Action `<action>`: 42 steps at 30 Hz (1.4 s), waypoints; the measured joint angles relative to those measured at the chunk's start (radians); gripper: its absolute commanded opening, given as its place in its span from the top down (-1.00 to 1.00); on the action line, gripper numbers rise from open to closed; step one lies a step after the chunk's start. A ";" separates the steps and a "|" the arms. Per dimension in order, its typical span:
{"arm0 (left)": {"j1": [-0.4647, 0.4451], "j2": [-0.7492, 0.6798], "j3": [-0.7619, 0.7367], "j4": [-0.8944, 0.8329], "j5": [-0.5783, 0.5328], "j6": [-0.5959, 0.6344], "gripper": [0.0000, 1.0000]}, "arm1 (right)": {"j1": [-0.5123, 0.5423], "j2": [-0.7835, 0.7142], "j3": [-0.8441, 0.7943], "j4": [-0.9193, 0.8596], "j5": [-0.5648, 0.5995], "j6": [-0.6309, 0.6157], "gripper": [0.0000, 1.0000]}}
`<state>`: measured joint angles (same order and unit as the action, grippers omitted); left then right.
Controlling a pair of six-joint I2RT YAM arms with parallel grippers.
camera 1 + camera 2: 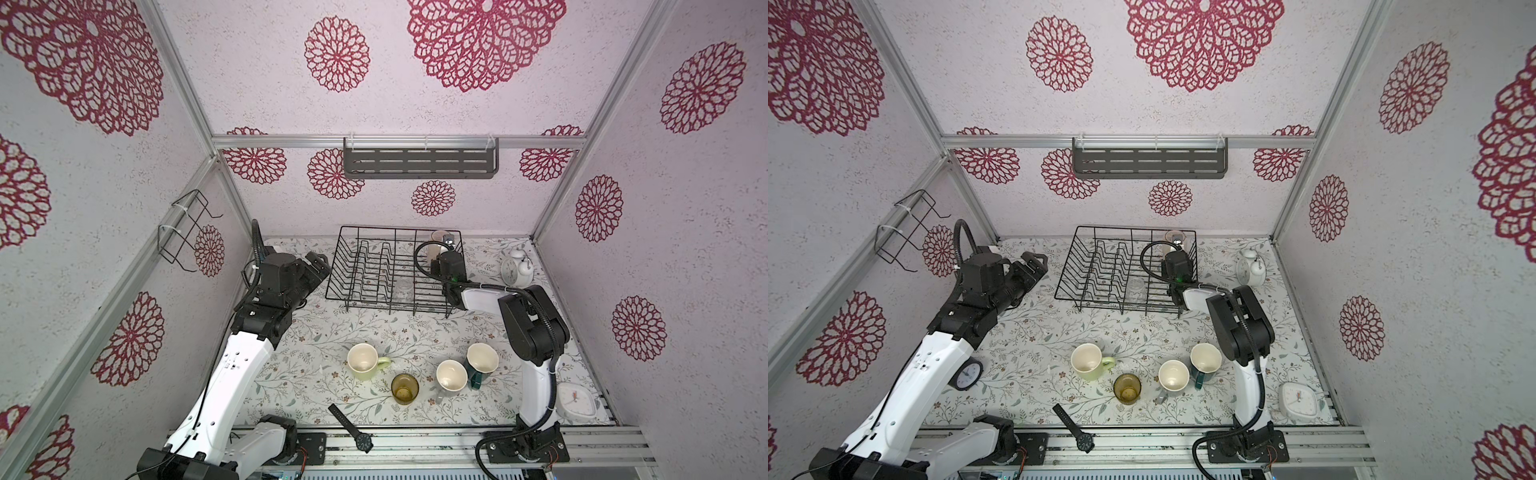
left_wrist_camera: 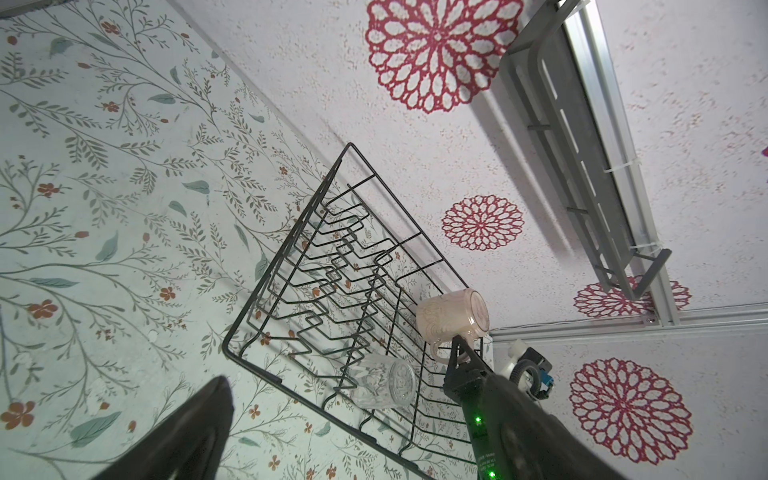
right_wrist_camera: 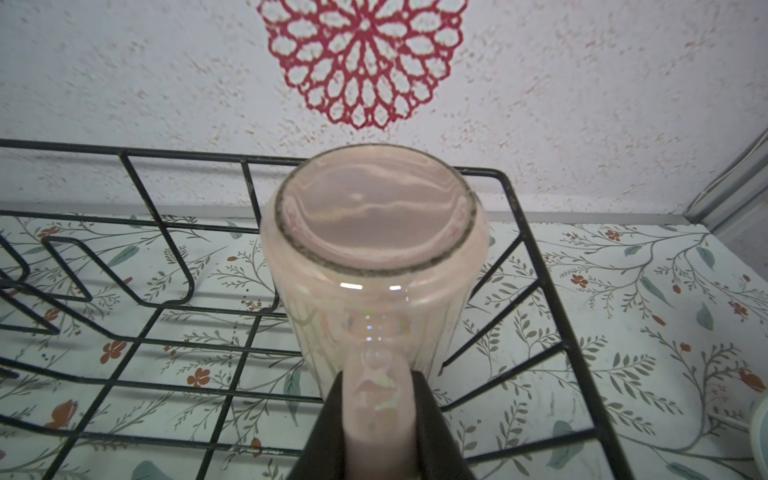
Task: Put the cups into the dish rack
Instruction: 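Lower the pink mug into the rack's far corner while left arm withdraws, then open the right gripper off the pink mug and withdraw while left arm reaches forward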
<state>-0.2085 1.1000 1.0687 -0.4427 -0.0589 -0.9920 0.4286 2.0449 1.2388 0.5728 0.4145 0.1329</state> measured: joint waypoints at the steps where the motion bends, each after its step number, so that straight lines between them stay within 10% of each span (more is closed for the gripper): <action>1: 0.000 0.000 -0.006 0.000 0.001 0.000 -0.95 | 0.000 0.000 -0.007 0.007 0.000 0.000 0.91; 18: 0.002 0.000 -0.015 -0.001 0.002 0.013 -0.95 | 0.000 -0.033 -0.078 0.103 -0.042 0.027 -0.10; 35: 0.005 -0.042 -0.002 -0.196 -0.096 0.145 -0.95 | 0.000 -0.501 -0.251 -0.126 -0.294 -0.066 -0.24; 42: -0.004 -0.061 0.002 -0.324 0.129 0.269 -0.95 | 0.014 -0.740 -0.285 -0.302 -0.545 -0.230 -0.26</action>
<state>-0.2123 1.0393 1.0702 -0.7666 0.0696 -0.7227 0.4431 1.3052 0.9535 0.2707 -0.1307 -0.0967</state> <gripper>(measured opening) 0.974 0.617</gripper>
